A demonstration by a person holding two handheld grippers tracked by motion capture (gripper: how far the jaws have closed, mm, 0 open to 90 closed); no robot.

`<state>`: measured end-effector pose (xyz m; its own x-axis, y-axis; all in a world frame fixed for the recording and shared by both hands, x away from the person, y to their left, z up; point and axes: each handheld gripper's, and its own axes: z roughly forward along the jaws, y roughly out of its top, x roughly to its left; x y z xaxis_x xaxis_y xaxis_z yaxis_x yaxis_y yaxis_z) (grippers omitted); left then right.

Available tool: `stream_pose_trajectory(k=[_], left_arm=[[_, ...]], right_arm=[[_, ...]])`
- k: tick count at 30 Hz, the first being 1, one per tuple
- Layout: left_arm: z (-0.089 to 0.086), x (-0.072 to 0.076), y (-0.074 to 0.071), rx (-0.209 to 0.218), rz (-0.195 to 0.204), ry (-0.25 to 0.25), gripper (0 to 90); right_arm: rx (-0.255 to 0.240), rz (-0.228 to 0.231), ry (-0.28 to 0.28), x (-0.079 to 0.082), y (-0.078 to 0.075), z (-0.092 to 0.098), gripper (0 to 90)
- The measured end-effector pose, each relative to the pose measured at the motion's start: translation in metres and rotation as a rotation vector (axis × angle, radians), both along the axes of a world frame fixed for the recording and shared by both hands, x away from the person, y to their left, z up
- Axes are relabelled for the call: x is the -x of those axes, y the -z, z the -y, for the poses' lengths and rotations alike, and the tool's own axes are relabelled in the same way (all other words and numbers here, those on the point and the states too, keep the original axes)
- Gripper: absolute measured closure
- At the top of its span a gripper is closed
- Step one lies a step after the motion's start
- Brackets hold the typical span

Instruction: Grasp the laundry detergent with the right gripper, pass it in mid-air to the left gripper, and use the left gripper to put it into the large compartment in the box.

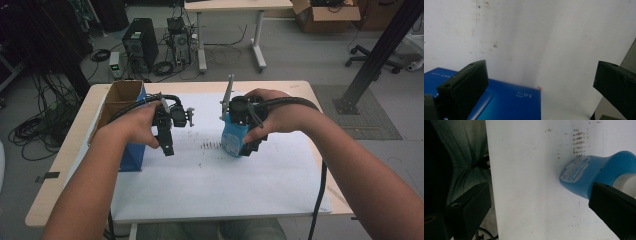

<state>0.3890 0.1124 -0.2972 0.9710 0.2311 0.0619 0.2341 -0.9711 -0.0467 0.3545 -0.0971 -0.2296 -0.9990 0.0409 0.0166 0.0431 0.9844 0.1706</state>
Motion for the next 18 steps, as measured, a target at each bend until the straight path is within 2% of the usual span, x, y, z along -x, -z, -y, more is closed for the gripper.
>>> stream_pose_trajectory(k=[4, 10, 18], left_arm=[[0.000, 0.001, 0.000, 0.001, -0.004, -0.002, 0.2], [0.000, 0.001, 0.000, -0.003, -0.009, -0.003, 0.2], [0.001, 0.004, 0.000, -0.005, -0.008, 0.006, 0.2]], right_arm=[[0.007, 0.000, -0.002, -0.003, 0.001, 0.000, 4.7], [-0.010, 0.002, -0.004, -0.004, 0.003, 0.001, 4.7], [-0.016, -0.014, 0.019, -0.003, 0.012, 0.014, 4.8]])
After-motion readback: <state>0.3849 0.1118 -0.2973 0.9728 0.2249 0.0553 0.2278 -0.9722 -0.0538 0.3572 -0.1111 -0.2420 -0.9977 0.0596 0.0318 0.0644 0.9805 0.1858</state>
